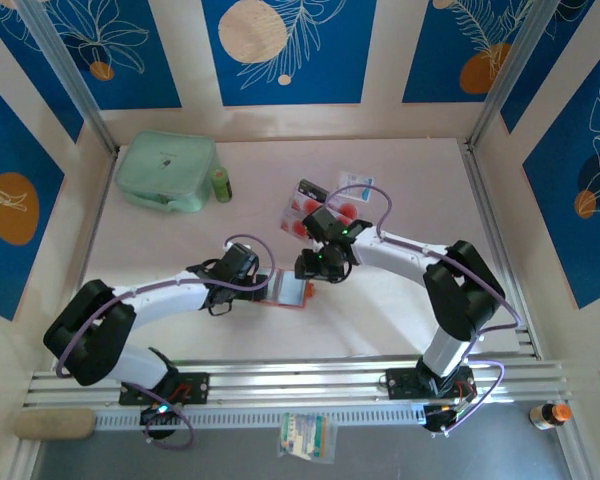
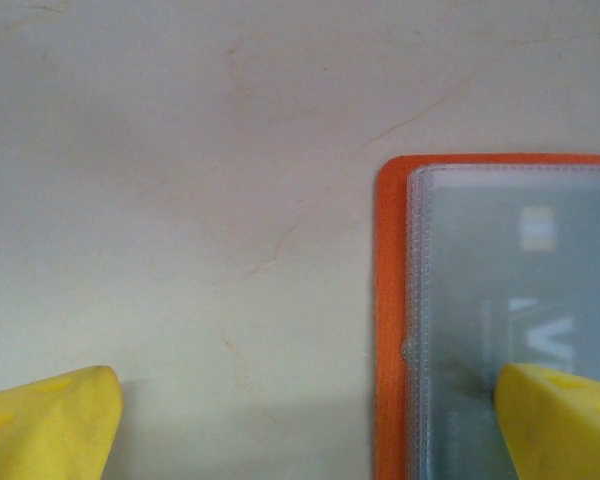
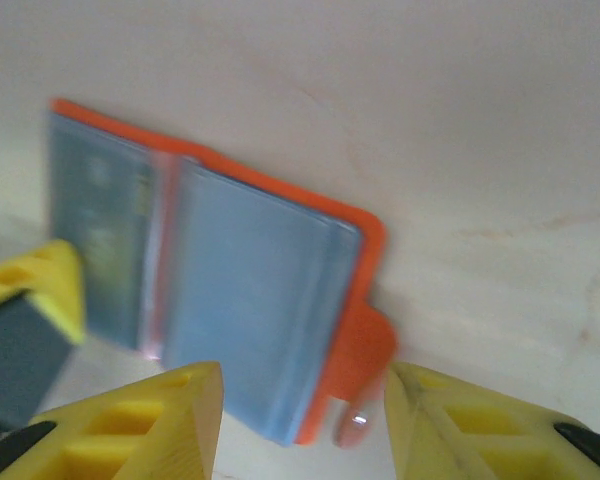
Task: Put the credit cards into the card holder
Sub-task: Move the card holder to the center of the table.
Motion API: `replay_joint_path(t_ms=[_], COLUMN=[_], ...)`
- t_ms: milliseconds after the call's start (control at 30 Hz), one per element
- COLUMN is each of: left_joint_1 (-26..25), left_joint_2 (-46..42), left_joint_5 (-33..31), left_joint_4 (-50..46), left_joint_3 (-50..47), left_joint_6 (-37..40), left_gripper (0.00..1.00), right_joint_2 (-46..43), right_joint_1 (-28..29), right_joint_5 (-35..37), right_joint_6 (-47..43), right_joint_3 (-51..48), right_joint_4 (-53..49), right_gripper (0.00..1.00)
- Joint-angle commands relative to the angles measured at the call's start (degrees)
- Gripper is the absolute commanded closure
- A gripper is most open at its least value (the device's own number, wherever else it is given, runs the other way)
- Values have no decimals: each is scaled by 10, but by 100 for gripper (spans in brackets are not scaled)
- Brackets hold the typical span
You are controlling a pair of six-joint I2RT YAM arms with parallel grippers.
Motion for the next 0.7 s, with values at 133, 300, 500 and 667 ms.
replay_joint_path(t_ms=[133, 300, 500, 667], left_joint_1=[5, 5, 5, 5], left_joint_2=[-5, -11, -12, -9], left_joint_5=[-6, -7, -5, -3], left_joint_4=[5, 3, 5, 6], left_joint_3=[9, 8, 7, 5], left_joint_6=[0, 0, -2, -2], left_gripper=[5, 5, 5, 5], right_joint_2=[13, 22, 17, 14], right_joint_1=[18, 17, 5, -2], right_joint_5=[35, 48, 56, 57], right_joint_6=[-6, -11, -21, -24], right_joint_3=[-20, -19, -24, -28], right_joint_4=[-21, -22, -26, -27], right_gripper=[56, 78, 100, 100])
